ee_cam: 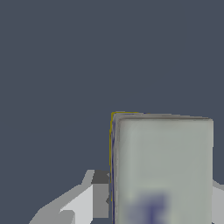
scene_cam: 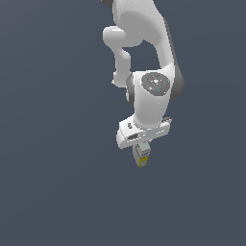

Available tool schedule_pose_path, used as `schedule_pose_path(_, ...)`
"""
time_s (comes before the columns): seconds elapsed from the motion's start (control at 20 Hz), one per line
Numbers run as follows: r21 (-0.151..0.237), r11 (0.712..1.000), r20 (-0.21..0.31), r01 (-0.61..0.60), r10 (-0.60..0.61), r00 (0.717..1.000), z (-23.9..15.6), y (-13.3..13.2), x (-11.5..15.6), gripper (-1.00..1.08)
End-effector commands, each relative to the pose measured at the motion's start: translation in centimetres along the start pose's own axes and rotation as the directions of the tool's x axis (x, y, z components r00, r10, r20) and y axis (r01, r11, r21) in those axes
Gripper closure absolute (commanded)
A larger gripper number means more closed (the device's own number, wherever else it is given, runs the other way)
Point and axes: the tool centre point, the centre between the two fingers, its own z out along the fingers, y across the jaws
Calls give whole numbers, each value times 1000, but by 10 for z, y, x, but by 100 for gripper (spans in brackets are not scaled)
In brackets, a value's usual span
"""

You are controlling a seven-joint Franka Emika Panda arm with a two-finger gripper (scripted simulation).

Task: Pick up the object and move it to a goal position.

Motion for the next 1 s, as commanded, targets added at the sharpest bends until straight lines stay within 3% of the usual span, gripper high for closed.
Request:
schedule_pose_path(0.0, 0, 1000, -1, 0, 0, 1000, 0, 0, 0, 108)
schedule_pose_path(0.55, 0, 1000, -1, 0, 0, 1000, -2, 0, -1, 108)
schedule_pose_path(0.95, -1, 1000, 0, 0, 0, 1000, -27, 2, -14, 108)
